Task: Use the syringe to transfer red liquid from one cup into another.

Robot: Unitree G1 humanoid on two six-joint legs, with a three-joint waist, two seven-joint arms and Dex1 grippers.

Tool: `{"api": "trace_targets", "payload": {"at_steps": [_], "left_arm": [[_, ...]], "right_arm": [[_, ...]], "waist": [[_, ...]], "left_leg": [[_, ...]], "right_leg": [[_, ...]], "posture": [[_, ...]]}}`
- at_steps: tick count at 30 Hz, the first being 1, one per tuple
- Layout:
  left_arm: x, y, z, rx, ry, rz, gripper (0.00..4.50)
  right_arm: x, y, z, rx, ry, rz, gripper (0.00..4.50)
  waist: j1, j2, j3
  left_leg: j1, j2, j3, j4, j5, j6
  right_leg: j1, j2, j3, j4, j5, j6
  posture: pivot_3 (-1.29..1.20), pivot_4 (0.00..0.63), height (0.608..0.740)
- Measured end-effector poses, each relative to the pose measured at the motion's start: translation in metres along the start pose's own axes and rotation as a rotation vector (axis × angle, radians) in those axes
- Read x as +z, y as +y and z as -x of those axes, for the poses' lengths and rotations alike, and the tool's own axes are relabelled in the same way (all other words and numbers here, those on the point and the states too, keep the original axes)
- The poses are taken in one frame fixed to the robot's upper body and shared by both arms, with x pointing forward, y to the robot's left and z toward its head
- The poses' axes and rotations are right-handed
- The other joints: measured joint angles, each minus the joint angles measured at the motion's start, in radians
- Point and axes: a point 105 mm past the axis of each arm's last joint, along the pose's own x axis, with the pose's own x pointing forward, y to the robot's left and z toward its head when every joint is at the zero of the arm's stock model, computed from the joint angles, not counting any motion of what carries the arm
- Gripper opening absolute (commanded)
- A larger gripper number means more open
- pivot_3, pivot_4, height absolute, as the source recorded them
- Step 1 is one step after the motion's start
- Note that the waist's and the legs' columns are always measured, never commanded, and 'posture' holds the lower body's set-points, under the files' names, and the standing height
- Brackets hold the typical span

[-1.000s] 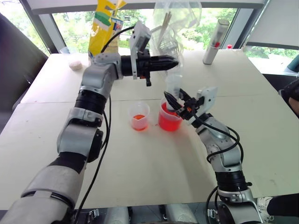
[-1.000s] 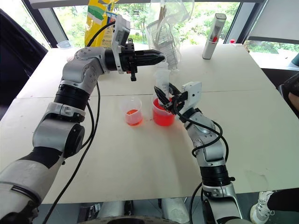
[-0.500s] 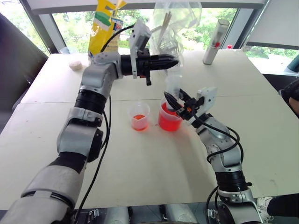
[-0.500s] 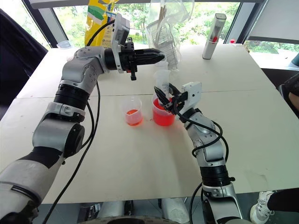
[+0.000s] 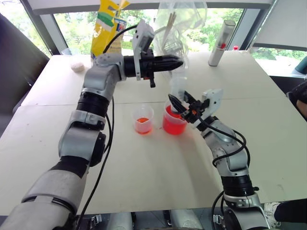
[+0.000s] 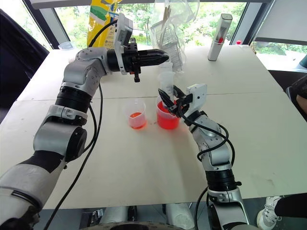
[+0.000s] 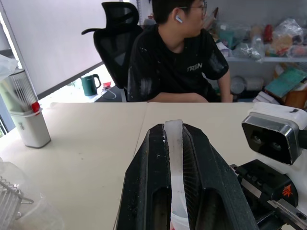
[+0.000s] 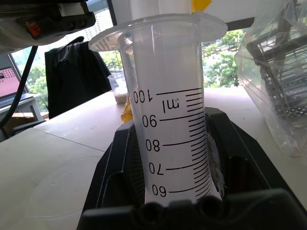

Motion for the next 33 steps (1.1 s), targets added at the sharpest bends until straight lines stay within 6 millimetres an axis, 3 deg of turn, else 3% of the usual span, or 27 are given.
{"api": "trace_targets", "payload": {"at_steps": [1,6,7,10,11,14,21,29,33], "left_arm": [[0.000,0.000,0.000,0.000,0.000,0.000,0.07],[0.006,0.004,0.004,0.037,-0.020,-0.034,2.20],[0.010,0.006,0.007,0.047,-0.029,-0.043,2.76],[0.014,0.005,0.008,0.056,-0.045,-0.060,4.16],[0.021,0.003,0.008,0.051,-0.059,-0.082,4.44],[0.035,0.002,0.014,0.056,-0.094,-0.111,4.44],[0.045,0.004,0.046,0.111,-0.116,-0.076,4.44],[-0.003,0.002,0.093,0.215,0.037,-0.011,4.44],[-0.010,-0.004,0.102,0.229,0.079,-0.020,4.44]], "right_arm": [[0.001,0.000,0.000,0.001,0.000,0.004,1.36],[0.008,0.003,0.000,0.014,-0.012,0.018,1.36],[0.011,0.004,-0.001,0.020,-0.019,0.023,1.36],[0.009,0.006,-0.002,0.028,-0.001,0.018,1.36],[0.011,0.006,-0.003,0.030,-0.003,0.020,1.36],[0.011,0.007,-0.003,0.031,-0.001,0.019,1.36],[0.013,0.007,-0.002,0.031,-0.001,0.023,1.36],[0.015,0.003,-0.003,0.020,-0.003,0.027,1.36],[0.029,-0.002,-0.011,0.018,-0.039,0.056,1.36]], "waist": [[0.000,0.000,0.000],[-0.001,0.000,0.000],[-0.001,0.000,0.000],[-0.001,0.002,-0.038],[0.000,0.001,-0.042],[-0.001,0.001,-0.048],[-0.004,0.003,-0.055],[-0.003,0.003,-0.058],[-0.002,0.003,-0.059]], "left_leg": [[0.000,0.000,0.000,0.000,0.000,0.000],[0.000,0.000,0.000,0.000,0.000,0.000],[0.000,0.000,0.000,0.000,0.000,0.000],[-0.005,-0.001,-0.002,0.001,0.004,-0.008],[-0.005,-0.001,-0.002,0.000,0.004,-0.008],[-0.003,-0.001,-0.002,0.001,0.003,-0.005],[-0.003,-0.001,-0.003,0.004,0.003,-0.005],[-0.003,-0.001,-0.003,0.006,0.003,-0.006],[-0.005,-0.001,-0.003,0.011,0.002,-0.004]], "right_leg": [[0.000,0.000,0.000,0.000,0.000,0.000],[0.000,0.000,0.000,0.000,0.000,0.000],[0.000,0.000,0.000,0.000,0.000,0.000],[-0.004,0.000,-0.001,0.001,0.000,0.000],[-0.003,0.000,-0.001,0.000,0.000,0.000],[-0.002,0.000,0.000,0.002,0.000,0.000],[-0.002,0.001,0.000,0.005,0.001,0.002],[-0.002,0.000,0.000,0.007,0.001,0.002],[-0.002,0.000,0.000,0.009,0.001,0.002]], "posture": [[0.00,0.150,0.739],[0.00,0.150,0.739],[0.00,0.000,0.739],[0.00,0.000,0.739],[0.00,0.000,0.739],[0.00,0.000,0.739],[0.00,0.000,0.739],[0.00,0.000,0.739],[0.00,0.000,0.739]]}}
